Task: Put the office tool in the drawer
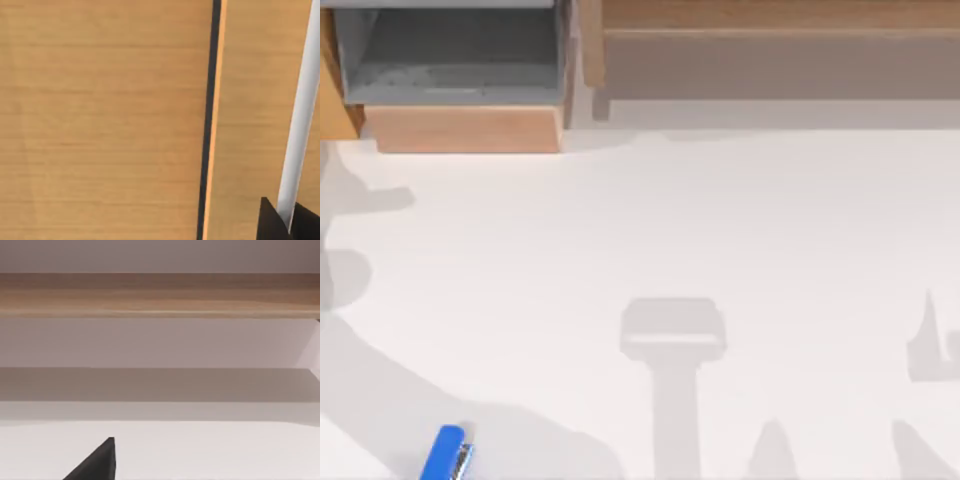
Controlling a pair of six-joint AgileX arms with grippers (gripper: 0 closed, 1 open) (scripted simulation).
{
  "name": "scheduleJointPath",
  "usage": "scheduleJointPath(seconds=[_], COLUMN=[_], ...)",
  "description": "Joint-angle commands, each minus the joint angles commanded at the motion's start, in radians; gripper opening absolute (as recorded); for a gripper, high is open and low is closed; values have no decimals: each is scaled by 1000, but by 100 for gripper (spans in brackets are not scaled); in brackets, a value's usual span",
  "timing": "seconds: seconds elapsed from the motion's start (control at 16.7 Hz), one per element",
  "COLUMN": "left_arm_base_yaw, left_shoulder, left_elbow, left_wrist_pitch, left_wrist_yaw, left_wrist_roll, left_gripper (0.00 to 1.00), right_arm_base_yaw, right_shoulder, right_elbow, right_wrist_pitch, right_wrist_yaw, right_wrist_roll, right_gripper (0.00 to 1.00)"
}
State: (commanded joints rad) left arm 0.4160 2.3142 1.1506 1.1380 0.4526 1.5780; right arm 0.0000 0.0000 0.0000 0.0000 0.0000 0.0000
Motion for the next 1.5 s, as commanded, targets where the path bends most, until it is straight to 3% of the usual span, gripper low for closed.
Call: scheduleJointPath(seconds=[0.36,0.78,1.2,1.5], left_arm_base_yaw=[46,57,133,140], left_shoulder=[-86,-100,-186,-193], left_elbow=[-191,-223,-431,-448], left_wrist_pitch=[101,120,231,243], left_wrist_yaw=[50,60,137,145], left_wrist_roll=[3,5,8,10], left_gripper=[0,0,0,0], right_arm_base_yaw=[0,0,0,0], right_shoulder=[0,0,0,0], right_elbow=[0,0,0,0], right_wrist_pitch=[0,0,0,0], right_wrist_yaw=[0,0,0,0], right_wrist_roll=[0,0,0,0], right_gripper=[100,100,100,100])
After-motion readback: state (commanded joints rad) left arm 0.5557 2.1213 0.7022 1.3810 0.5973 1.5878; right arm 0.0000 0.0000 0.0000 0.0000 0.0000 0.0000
